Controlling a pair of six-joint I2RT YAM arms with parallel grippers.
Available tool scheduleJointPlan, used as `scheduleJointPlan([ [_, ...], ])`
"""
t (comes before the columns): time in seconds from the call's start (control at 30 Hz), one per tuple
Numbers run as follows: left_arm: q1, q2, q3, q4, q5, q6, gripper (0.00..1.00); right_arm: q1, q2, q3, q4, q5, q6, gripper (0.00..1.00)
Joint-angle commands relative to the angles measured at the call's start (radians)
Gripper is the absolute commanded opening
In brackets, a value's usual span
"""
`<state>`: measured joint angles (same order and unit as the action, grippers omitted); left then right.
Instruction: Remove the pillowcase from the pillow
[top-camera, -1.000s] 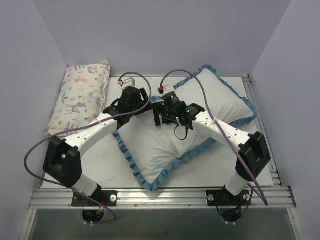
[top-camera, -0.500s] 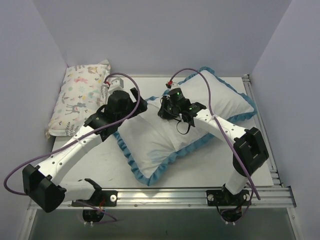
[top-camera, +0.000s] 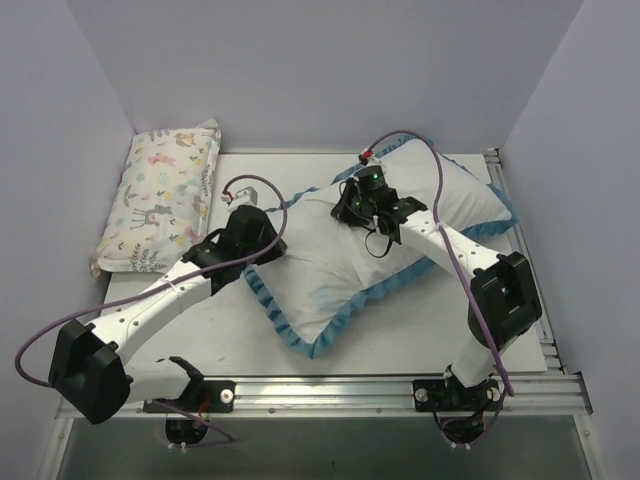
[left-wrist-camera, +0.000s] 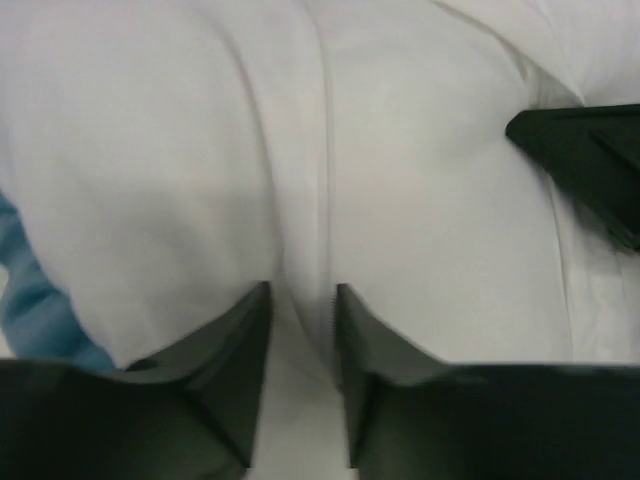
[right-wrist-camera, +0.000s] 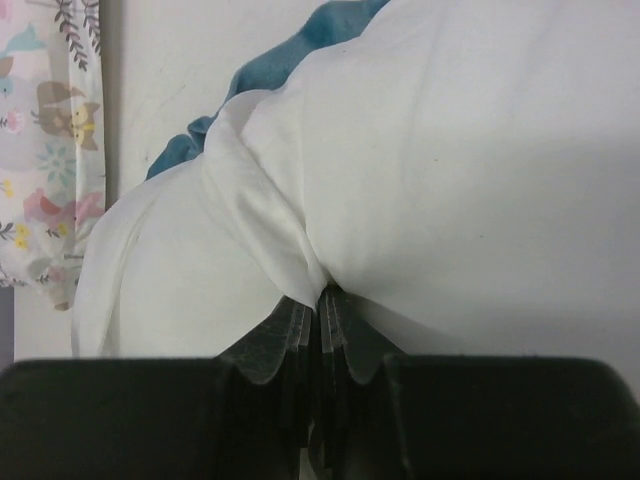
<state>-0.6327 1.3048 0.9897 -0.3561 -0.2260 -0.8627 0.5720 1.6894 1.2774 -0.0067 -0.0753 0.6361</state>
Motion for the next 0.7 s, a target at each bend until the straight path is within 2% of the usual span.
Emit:
scheduleJointPlan([
  [0.0,0.014,-0.108,-0.068,-0.069,0.033,0.004,0.29,-0.087,-0.013,-0.015,-0.026,0.158,0.005,0.0],
  [0.03,0.019,-0.145,-0.089,-0.076,0.042,0.007,0.25,-0.096,-0.013,-0.018,-0.029,0.163,0.011,0.0],
  [0.1,0.04,-0.177,-0.16,-0.086,0.051,0.004,0.08,-0.124,-0.017,-0.026,-0.026,0.164,0.028,0.0],
  [0.17,0.057,-0.21,-0.204,-0.067,0.069,0.001,0.02,-0.136,-0.023,-0.032,-0.023,0.166,0.037,0.0],
  [0.33,0.074,-0.187,-0.301,-0.006,0.096,0.001,0.0,-0.123,-0.037,-0.026,-0.042,0.149,0.016,0.0],
  [0.43,0.074,-0.133,-0.333,0.064,0.12,-0.006,0.0,-0.083,-0.069,-0.009,-0.084,0.161,-0.05,0.01],
  [0.5,0.073,-0.101,-0.347,0.117,0.146,-0.019,0.0,-0.037,-0.103,0.01,-0.133,0.181,-0.11,0.11],
  [0.53,0.071,-0.096,-0.359,0.143,0.151,-0.021,0.0,-0.017,-0.118,0.011,-0.144,0.216,-0.128,0.29],
  [0.63,0.071,-0.096,-0.379,0.173,0.152,-0.024,0.0,0.076,-0.184,0.028,-0.203,0.299,-0.206,0.57],
  [0.67,0.071,-0.099,-0.39,0.187,0.152,-0.024,0.0,0.101,-0.201,0.028,-0.216,0.325,-0.222,0.61],
])
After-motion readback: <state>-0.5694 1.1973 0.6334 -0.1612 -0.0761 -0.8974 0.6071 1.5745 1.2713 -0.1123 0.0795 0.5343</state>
